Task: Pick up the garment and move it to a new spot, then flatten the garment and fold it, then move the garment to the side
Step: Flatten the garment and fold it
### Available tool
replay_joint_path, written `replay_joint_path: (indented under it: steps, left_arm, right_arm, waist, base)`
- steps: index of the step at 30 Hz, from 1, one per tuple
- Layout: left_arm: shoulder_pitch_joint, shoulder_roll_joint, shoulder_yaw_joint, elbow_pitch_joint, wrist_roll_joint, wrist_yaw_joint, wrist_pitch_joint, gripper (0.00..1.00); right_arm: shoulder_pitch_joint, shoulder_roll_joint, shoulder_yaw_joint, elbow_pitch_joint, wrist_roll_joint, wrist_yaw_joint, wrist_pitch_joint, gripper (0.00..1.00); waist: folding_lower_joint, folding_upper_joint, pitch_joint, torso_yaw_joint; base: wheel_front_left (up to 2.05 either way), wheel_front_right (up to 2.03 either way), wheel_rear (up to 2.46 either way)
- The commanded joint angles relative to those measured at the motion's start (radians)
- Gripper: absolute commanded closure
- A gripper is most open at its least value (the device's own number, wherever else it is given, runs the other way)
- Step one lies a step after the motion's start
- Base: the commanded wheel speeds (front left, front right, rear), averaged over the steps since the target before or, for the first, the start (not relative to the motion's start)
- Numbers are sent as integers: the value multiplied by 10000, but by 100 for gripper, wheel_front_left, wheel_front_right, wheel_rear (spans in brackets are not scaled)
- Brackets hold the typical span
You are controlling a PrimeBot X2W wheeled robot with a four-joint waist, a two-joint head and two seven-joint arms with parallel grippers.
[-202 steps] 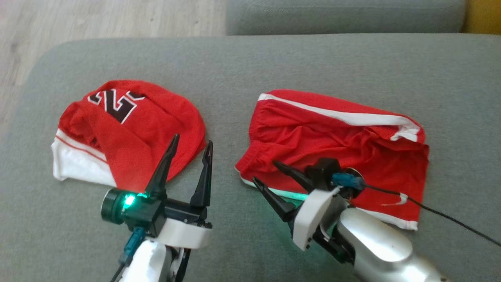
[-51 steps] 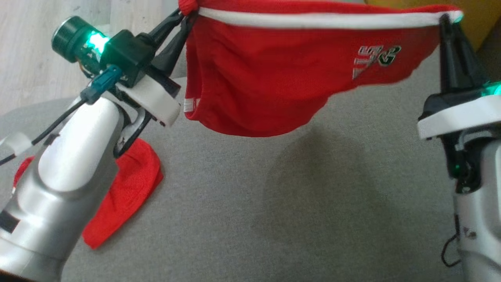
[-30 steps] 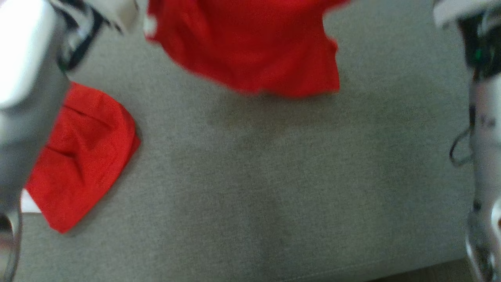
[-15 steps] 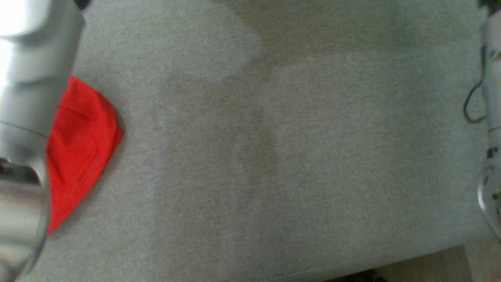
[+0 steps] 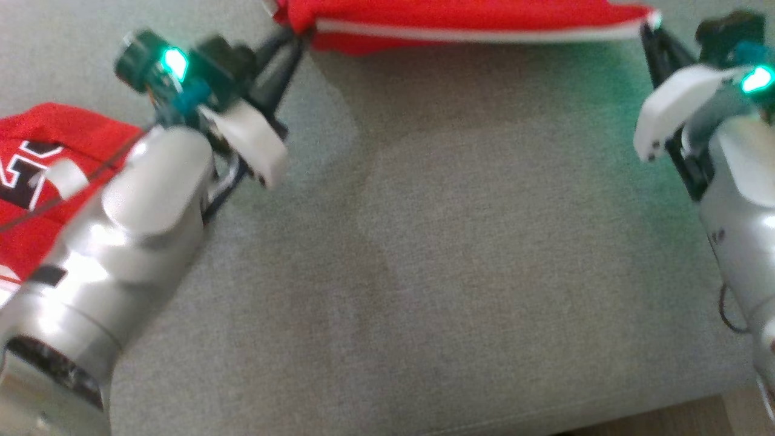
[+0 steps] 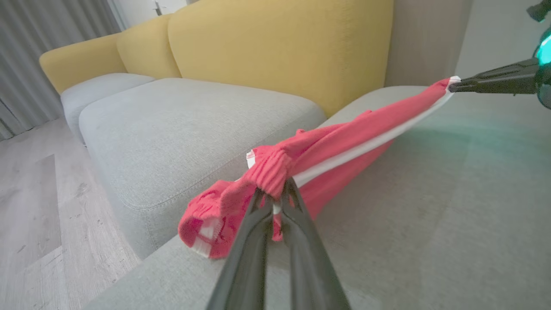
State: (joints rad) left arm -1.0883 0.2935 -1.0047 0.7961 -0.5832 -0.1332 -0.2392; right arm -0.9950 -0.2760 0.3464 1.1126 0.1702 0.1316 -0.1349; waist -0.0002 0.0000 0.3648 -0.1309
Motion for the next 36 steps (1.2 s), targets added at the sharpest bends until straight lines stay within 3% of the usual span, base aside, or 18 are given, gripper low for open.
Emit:
replay_joint_path:
  steps: [1, 10, 18, 28, 31, 36]
  left_arm:
    - [-217, 580, 197, -200, -99, 27, -61, 100]
    - [1231, 696, -668, -789, -244, 53, -82, 100]
    - [2574, 479, -942, -1556, -455, 578, -42, 100]
    - [4231, 486, -1369, -3228, -676, 1460, 384, 100]
    - [4531, 565, -1438, -3908, -710, 1742, 551, 100]
    - [4667, 912, -1380, -4842, -711, 2141, 786, 100]
  right_arm:
    - [327, -450, 263, -116, 273, -9, 153, 100]
    - [1936, -1787, 2499, -1195, 2631, -9, 1659, 100]
    - [3128, -2954, 3556, -2520, 4208, -9, 2744, 100]
    - [4725, -4361, 3690, -4132, 5452, -9, 3719, 100]
    - [5088, -4938, 3508, -4723, 5188, -9, 3669, 100]
    - [5544, -5045, 2248, -5516, 5021, -9, 3363, 100]
  waist:
    - [2, 0, -307, 21]
    - [2, 0, -1429, -6]
    - [2, 0, -2379, -51]
    - [2, 0, -3245, -21]
    - [2, 0, -3248, 90]
    - [2, 0, -2834, 229]
  base:
    - [0, 0, 0]
    - [0, 0, 0]
    - [0, 0, 0]
    - [0, 0, 0]
    - [0, 0, 0]
    - [0, 0, 0]
